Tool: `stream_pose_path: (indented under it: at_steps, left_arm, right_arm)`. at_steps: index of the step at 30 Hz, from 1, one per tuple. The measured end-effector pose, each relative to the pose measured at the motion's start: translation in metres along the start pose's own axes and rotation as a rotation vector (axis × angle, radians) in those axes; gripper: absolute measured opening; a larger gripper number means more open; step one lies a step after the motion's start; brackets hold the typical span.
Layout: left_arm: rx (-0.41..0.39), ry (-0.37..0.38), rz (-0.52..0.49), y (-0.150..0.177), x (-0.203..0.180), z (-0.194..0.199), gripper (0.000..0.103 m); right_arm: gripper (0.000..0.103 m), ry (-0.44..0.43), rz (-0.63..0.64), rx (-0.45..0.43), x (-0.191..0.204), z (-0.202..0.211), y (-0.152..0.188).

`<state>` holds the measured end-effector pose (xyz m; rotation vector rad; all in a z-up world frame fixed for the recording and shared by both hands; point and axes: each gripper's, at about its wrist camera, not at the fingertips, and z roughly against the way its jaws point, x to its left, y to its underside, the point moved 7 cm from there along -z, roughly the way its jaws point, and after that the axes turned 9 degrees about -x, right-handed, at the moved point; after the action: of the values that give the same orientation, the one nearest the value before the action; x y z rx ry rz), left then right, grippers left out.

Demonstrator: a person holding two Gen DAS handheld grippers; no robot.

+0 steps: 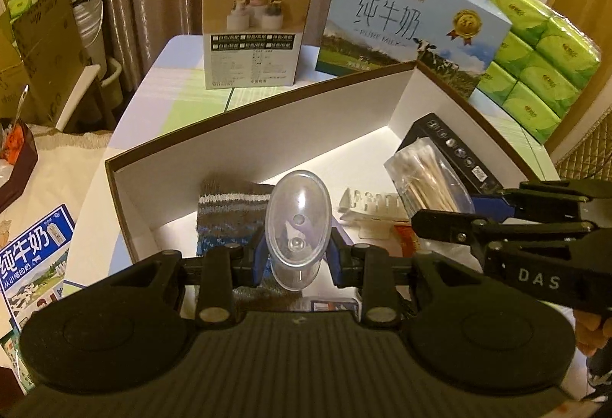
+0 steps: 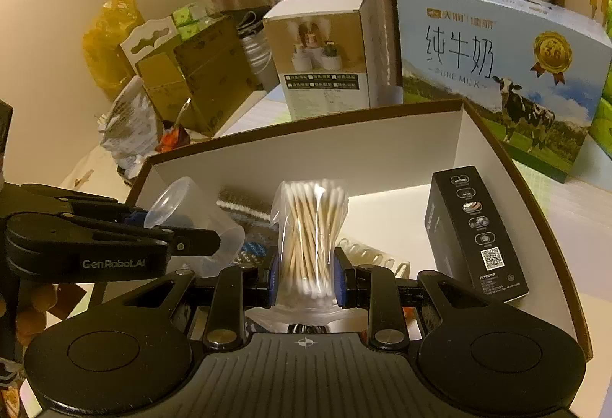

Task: Organize objects
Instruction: 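Carry the clear cup with the left gripper into the box while the right carries the swab bag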

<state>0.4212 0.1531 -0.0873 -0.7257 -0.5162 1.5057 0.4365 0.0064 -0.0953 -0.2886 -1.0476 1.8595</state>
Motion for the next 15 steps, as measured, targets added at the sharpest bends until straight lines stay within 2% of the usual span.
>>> stream_pose_path:
  at_steps: [5, 6, 7, 9, 11, 13, 15]
  left_arm:
    - [0.012, -0.008, -0.004, -0.003, 0.006, -0.011, 0.029]
    - [0.014, -0.007, -0.006, -0.003, 0.007, -0.012, 0.033]
    - [0.013, -0.010, -0.008, -0.004, 0.008, -0.013, 0.042]
    - [0.005, -0.021, -0.014, -0.005, 0.009, -0.013, 0.053]
    - [0.001, -0.031, -0.017, -0.006, 0.012, -0.012, 0.054]
    - [0.007, -0.034, -0.010, -0.006, 0.014, -0.012, 0.064]
    - [0.005, -0.040, -0.008, -0.005, 0.015, -0.010, 0.067]
  right_arm:
    - [0.025, -0.001, -0.010, 0.006, -0.003, -0.005, -0.001]
    - [0.025, -0.001, -0.010, 0.006, -0.004, -0.005, -0.001]
    - [0.025, -0.001, -0.009, 0.006, -0.004, -0.005, -0.001]
    - [0.025, -0.002, -0.010, 0.009, -0.004, -0.005, -0.001]
    - [0.025, -0.001, -0.009, 0.014, -0.006, -0.007, -0.001]
    - [0.025, -0.001, -0.009, 0.022, -0.006, -0.008, 0.001]
    - [0.025, 0.001, -0.008, 0.029, -0.007, -0.009, 0.002]
